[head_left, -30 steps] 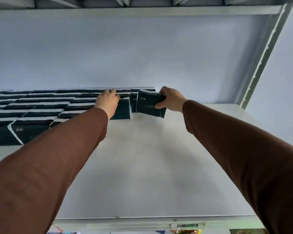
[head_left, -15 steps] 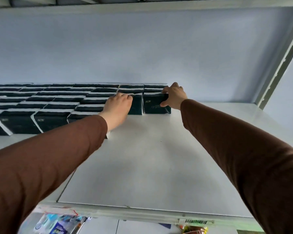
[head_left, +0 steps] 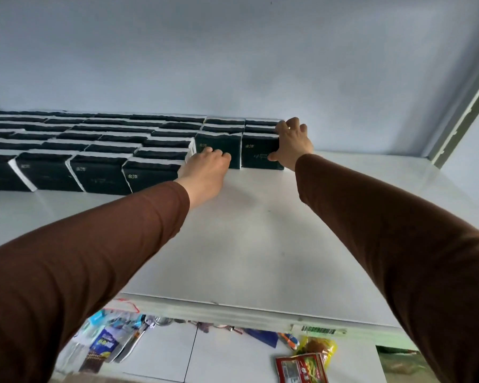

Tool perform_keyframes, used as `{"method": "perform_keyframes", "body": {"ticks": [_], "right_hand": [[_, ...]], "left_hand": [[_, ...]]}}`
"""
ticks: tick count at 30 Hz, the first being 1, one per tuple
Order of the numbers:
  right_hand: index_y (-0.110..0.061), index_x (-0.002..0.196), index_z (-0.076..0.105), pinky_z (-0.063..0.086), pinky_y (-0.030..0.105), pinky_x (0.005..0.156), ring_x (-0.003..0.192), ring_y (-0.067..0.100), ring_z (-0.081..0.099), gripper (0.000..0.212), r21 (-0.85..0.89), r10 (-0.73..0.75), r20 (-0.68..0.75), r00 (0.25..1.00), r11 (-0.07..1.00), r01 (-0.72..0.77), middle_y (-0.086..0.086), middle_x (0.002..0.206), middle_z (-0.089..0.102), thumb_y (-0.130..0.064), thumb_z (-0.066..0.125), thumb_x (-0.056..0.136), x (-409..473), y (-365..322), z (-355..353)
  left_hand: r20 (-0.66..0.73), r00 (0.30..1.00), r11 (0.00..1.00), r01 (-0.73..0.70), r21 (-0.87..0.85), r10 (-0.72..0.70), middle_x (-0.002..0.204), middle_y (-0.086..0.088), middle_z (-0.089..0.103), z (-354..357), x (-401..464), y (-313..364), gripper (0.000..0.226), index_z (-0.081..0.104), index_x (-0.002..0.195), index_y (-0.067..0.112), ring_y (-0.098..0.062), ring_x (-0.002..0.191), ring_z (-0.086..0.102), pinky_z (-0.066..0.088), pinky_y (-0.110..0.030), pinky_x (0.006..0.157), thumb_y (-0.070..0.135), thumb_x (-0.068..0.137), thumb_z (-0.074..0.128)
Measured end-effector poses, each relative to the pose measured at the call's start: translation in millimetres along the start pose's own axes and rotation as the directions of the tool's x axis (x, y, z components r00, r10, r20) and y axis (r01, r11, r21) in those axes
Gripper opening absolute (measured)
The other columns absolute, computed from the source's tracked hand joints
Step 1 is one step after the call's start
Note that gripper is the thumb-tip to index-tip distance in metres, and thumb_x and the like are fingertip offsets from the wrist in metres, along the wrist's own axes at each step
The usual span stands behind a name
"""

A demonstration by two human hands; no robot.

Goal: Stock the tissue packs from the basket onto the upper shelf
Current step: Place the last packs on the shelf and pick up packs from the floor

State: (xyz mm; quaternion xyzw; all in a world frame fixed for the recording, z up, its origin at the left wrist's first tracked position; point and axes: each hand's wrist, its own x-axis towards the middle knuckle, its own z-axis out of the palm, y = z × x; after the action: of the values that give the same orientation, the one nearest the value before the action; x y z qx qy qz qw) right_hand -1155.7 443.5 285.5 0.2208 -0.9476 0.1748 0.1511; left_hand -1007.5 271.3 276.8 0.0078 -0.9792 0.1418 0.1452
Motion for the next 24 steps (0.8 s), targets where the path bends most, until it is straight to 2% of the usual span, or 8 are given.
{"method": "perform_keyframes", "body": {"ticks": [2, 4, 7, 11, 16, 19, 21, 24], "right_hand": [[-0.017, 0.126, 0.049, 0.046, 0.04, 0.092, 0.12, 0.029, 0.038, 0.062, -0.008, -0.013, -0.051, 0.999, 1.0, 0.013, 0.007, 0.13, 0.04, -0.029, 0.079, 0.073, -10.3, -3.7, -8.2], [-0.019, 0.119, 0.053, 0.044, 0.039, 0.092, 0.119, 0.028, 0.038, 0.05, -0.006, -0.049, -0.082, 0.995, 0.999, 0.048, 0.006, 0.127, 0.044, -0.03, 0.075, 0.075, -26.5, -10.2, -18.5], [-0.022, 0.115, 0.056, 0.039, 0.035, 0.089, 0.119, 0.026, 0.039, 0.042, 0.011, -0.107, -0.069, 0.992, 0.994, 0.108, 0.003, 0.127, 0.048, -0.034, 0.071, 0.078, -63.2, -23.4, -35.7], [-0.026, 0.117, 0.055, 0.036, 0.035, 0.089, 0.119, 0.024, 0.041, 0.044, -0.004, -0.159, -0.021, 0.987, 0.987, 0.159, 0.001, 0.127, 0.05, -0.041, 0.071, 0.079, -129.2, -50.4, -59.0], [-0.024, 0.119, 0.056, 0.037, 0.036, 0.09, 0.113, 0.024, 0.045, 0.045, 0.057, -0.201, -0.01, 0.98, 0.978, 0.201, 0.0, 0.122, 0.055, -0.042, 0.071, 0.081, -228.9, -104.0, -72.1], [-0.023, 0.116, 0.057, 0.037, 0.033, 0.085, 0.108, 0.022, 0.047, 0.041, 0.114, -0.227, -0.035, 0.973, 0.967, 0.229, -0.002, 0.117, 0.058, -0.04, 0.071, 0.081, -287.2, -143.8, -65.4], [-0.024, 0.115, 0.057, 0.039, 0.033, 0.082, 0.104, 0.02, 0.048, 0.038, 0.146, -0.259, -0.039, 0.965, 0.954, 0.262, -0.003, 0.113, 0.059, -0.037, 0.07, 0.081, -322.0, -170.8, -54.3], [-0.024, 0.113, 0.057, 0.042, 0.037, 0.083, 0.102, 0.02, 0.047, 0.036, 0.215, -0.305, 0.026, 0.952, 0.932, 0.293, -0.003, 0.109, 0.058, -0.034, 0.069, 0.081, -371.9, -205.8, -25.4]], "left_hand": [[0.012, 1.0, 1.0, 0.01, -0.028, -0.01, 0.104, -0.007, 0.059, -1.3, -7.1, 0.6, 0.022, 0.053, 0.107, 0.01, -0.028, 0.103, 0.053, 0.038, -0.034, 0.071, 0.007, 0.086, 0.059], [0.014, 1.0, 0.999, 0.015, -0.046, -0.014, 0.105, -0.008, 0.059, -4.6, -15.9, -0.8, 0.024, 0.053, 0.109, 0.009, -0.028, 0.104, 0.053, 0.04, -0.035, 0.071, 0.01, 0.087, 0.06], [-0.003, 1.0, 0.996, 0.022, -0.082, -0.022, 0.11, -0.009, 0.06, -15.5, -34.6, -4.0, 0.027, 0.055, 0.111, 0.01, -0.03, 0.107, 0.054, 0.046, -0.039, 0.077, 0.014, 0.087, 0.064], [-0.044, 0.999, 0.99, -0.017, -0.141, 0.011, 0.118, -0.008, 0.062, -35.9, -81.4, -11.9, 0.04, 0.057, 0.118, 0.011, -0.029, 0.112, 0.055, 0.051, -0.041, 0.084, 0.03, 0.086, 0.072], [-0.119, 0.992, 0.971, -0.068, -0.231, 0.042, 0.118, -0.007, 0.061, -60.4, -177.1, -24.4, 0.043, 0.056, 0.119, 0.014, -0.029, 0.11, 0.054, 0.049, -0.041, 0.084, 0.036, 0.085, 0.072], [-0.121, 0.992, 0.957, -0.078, -0.278, 0.046, 0.119, -0.005, 0.06, -65.8, -245.8, -37.6, 0.043, 0.055, 0.119, 0.016, -0.028, 0.111, 0.054, 0.049, -0.042, 0.088, 0.035, 0.085, 0.072], [-0.128, 0.991, 0.95, -0.072, -0.305, 0.034, 0.116, -0.004, 0.061, -63.7, -293.3, -49.2, 0.041, 0.056, 0.116, 0.016, -0.028, 0.107, 0.054, 0.049, -0.042, 0.084, 0.034, 0.083, 0.073], [-0.093, 0.996, 0.94, -0.039, -0.338, 0.008, 0.111, -0.005, 0.061, -47.9, -361.9, -66.0, 0.039, 0.057, 0.112, 0.015, -0.028, 0.103, 0.054, 0.05, -0.043, 0.082, 0.031, 0.082, 0.074]]}}
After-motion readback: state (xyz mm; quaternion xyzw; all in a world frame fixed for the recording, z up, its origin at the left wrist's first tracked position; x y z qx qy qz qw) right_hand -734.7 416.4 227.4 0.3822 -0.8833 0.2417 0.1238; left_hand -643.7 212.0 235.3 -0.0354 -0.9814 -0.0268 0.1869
